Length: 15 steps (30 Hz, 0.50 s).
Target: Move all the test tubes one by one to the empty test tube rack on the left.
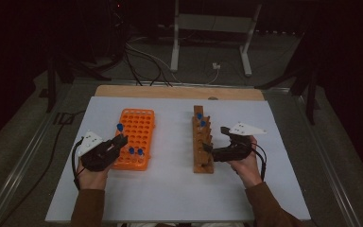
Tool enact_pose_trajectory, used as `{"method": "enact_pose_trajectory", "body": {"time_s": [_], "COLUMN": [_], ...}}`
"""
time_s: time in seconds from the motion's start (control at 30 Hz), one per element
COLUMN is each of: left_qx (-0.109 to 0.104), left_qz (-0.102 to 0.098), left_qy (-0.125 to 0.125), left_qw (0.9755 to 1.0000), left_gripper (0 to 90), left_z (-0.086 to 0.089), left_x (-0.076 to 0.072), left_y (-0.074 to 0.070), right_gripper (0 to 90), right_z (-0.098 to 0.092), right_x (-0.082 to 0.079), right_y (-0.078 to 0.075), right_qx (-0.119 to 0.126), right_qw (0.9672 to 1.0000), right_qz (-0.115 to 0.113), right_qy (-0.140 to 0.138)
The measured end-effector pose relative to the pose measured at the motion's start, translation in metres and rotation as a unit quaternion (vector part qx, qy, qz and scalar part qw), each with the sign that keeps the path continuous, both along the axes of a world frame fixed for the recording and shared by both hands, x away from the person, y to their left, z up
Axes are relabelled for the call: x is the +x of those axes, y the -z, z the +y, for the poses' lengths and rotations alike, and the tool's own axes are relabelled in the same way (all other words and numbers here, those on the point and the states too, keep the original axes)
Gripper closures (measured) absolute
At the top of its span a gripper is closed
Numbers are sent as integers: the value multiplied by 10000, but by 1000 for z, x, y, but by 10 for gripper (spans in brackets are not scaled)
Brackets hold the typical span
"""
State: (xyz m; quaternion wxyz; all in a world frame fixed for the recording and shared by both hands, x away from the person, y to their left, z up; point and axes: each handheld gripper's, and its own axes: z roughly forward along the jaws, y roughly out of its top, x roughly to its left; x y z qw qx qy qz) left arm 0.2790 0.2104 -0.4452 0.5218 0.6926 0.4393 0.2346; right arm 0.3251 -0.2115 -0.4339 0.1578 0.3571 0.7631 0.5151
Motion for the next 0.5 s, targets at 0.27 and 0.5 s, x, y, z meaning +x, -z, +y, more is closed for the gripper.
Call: {"method": "enact_pose_trajectory", "body": {"time_s": [0.27,0.5], "left_qx": [155,326], "left_qz": [134,224], "left_qy": [17,52], "left_qw": [9998,9992], "left_gripper": [778,778], "left_z": [-1,-3], "left_x": [-4,-5], "left_y": [11,18], "right_gripper": [0,0], "right_z": [-4,-4], "right_x": [-2,-4], "right_y": [2,2], "right_qx": [59,92], "right_qw": [10000,10000], "right_qz": [-5,-8], "right_qy": [24,18]}}
